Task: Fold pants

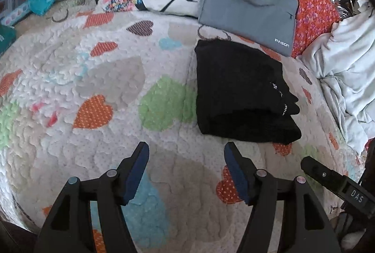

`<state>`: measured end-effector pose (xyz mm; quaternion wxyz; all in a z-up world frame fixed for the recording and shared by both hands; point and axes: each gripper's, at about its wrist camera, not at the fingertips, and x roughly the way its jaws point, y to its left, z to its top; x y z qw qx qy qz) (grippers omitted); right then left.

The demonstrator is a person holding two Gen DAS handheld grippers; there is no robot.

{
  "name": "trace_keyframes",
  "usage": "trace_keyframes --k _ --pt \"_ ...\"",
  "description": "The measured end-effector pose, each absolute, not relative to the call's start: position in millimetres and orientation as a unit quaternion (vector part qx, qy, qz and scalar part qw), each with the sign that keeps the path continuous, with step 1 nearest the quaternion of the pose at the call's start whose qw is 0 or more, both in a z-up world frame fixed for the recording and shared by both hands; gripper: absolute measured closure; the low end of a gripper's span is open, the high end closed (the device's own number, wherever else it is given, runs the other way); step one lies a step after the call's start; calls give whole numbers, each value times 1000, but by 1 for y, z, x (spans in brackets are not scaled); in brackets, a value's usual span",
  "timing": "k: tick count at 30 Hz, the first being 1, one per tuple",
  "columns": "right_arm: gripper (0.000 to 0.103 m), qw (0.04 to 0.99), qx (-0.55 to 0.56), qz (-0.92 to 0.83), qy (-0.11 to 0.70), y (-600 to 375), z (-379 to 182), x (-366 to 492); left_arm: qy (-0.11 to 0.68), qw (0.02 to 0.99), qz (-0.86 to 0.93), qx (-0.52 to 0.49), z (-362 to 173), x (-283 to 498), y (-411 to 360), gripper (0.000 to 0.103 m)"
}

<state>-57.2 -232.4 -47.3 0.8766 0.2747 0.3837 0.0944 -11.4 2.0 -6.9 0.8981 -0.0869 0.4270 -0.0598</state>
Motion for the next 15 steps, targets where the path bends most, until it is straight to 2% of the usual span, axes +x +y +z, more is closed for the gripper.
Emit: trace_keyframes --k 15 --pt "35 890 253 59 375 -233 -46 -48 441 896 -37 -39 -15 -8 -15 37"
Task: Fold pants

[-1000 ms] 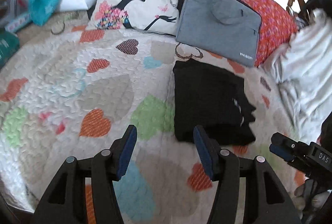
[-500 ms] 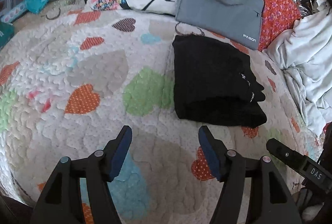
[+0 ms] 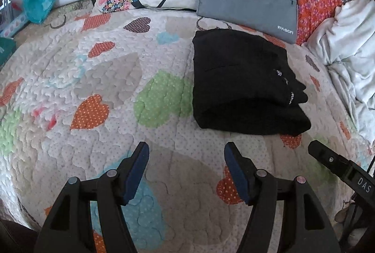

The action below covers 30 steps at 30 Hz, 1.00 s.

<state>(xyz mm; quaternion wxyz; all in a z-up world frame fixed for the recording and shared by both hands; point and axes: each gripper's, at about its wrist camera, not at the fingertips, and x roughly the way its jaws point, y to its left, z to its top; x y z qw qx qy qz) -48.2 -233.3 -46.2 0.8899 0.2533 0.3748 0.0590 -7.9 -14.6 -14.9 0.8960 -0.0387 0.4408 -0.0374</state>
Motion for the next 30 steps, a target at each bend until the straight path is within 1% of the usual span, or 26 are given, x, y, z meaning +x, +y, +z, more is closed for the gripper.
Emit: trace_keyframes --k 10,30 --pt "31 896 230 54 376 -225 -46 -48 445 894 -30 -25 -15 -7 -17 37" --pt "31 898 222 52 375 -222 -46 -48 453 891 -25 -16 -19 -7 -16 37"
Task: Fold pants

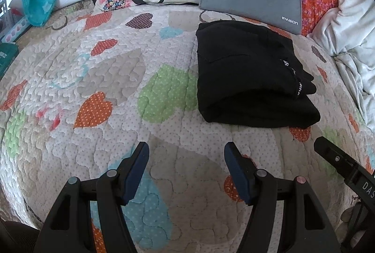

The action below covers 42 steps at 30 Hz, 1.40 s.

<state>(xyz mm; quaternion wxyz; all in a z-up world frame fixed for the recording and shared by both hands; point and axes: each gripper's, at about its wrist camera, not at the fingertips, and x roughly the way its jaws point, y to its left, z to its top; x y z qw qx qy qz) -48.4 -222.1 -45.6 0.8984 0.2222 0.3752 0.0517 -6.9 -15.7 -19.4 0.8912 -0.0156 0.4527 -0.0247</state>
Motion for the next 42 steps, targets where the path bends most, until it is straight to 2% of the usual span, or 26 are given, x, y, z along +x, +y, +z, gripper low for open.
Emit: trace_keyframes --k 42 --pt "29 900 218 50 375 -221 -46 -48 463 886 -31 -14 -27 -6 -18 37"
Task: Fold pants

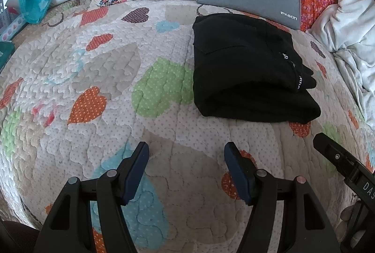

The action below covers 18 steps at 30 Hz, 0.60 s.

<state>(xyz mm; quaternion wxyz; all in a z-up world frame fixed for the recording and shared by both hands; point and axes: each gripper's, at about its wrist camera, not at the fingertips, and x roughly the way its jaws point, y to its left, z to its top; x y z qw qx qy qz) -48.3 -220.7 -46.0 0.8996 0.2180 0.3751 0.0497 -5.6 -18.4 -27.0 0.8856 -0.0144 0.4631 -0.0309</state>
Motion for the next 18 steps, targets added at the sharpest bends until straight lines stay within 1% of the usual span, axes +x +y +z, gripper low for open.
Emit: trace_keyframes --k 8,12,17,18 --pt "28 900 218 50 375 -220 -46 -49 462 886 -35 -18 -25 -5 -18 37" --pt "28 899 222 46 374 -224 -42 -48 447 892 -53 -40 -8 -1 -11 37" --pt "28 897 240 62 366 -248 -4 -31 441 891 -100 -53 21 30 -16 37" --pt "27 899 236 64 364 -252 5 -26 442 888 -111 -61 24 40 -16 35"
